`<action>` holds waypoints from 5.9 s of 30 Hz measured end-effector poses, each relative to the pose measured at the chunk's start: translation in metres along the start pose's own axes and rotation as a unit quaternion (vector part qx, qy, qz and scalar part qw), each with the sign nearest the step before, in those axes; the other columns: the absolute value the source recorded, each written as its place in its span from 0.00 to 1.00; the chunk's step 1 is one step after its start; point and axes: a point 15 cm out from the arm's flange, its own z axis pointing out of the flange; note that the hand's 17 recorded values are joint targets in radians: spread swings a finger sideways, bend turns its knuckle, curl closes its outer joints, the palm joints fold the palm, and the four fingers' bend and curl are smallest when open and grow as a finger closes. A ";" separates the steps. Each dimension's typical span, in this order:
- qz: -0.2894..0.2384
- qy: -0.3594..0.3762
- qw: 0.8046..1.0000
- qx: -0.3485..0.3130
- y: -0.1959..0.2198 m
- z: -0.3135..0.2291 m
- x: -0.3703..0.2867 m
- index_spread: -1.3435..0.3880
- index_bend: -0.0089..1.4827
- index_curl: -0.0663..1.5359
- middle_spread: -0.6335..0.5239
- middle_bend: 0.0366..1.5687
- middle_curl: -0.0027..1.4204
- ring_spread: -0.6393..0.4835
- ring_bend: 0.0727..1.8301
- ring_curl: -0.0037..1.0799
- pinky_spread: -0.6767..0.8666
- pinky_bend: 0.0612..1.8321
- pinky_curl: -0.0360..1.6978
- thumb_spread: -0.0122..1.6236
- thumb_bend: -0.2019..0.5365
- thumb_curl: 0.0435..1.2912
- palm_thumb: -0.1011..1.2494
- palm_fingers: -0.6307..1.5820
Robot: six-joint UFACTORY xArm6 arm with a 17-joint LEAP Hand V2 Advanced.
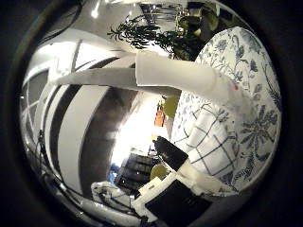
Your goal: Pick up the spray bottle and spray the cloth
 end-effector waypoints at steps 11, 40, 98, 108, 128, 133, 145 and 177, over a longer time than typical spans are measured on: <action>-0.013 0.005 1.000 0.012 -0.022 0.033 -0.012 0.69 0.11 0.21 0.71 0.17 0.25 0.77 0.20 0.25 0.69 0.22 0.19 0.63 0.24 0.22 0.51 0.34; -0.014 -0.046 0.999 0.023 -0.045 0.104 -0.056 0.65 0.70 0.46 0.46 0.74 0.44 0.42 0.72 0.51 0.27 0.66 0.37 0.60 0.26 0.37 0.87 0.87; -0.270 0.443 0.563 -0.644 0.085 0.037 -0.251 0.66 0.79 0.44 0.47 0.85 0.40 0.42 0.78 0.52 0.29 0.56 0.66 0.61 0.25 0.51 0.83 0.84; -0.248 0.468 0.526 -0.665 0.104 0.068 -0.244 0.66 0.79 0.44 0.47 0.84 0.40 0.42 0.78 0.52 0.29 0.56 0.66 0.61 0.25 0.51 0.85 0.84; -0.222 0.473 0.510 -0.684 0.113 0.092 -0.221 0.66 0.79 0.44 0.47 0.84 0.41 0.42 0.78 0.52 0.28 0.56 0.67 0.62 0.25 0.50 0.85 0.84; -0.237 0.440 0.540 -0.677 0.118 0.099 -0.241 0.66 0.78 0.44 0.47 0.84 0.40 0.42 0.78 0.52 0.28 0.56 0.67 0.62 0.26 0.50 0.85 0.84; -0.329 0.235 0.653 -0.641 0.188 0.122 -0.358 0.66 0.78 0.44 0.48 0.84 0.40 0.43 0.78 0.52 0.28 0.56 0.68 0.60 0.26 0.52 0.87 0.84; -0.282 -0.227 0.779 -0.513 0.245 0.287 -0.411 0.67 0.79 0.45 0.49 0.85 0.40 0.44 0.79 0.52 0.28 0.55 0.70 0.50 0.24 0.61 0.85 0.84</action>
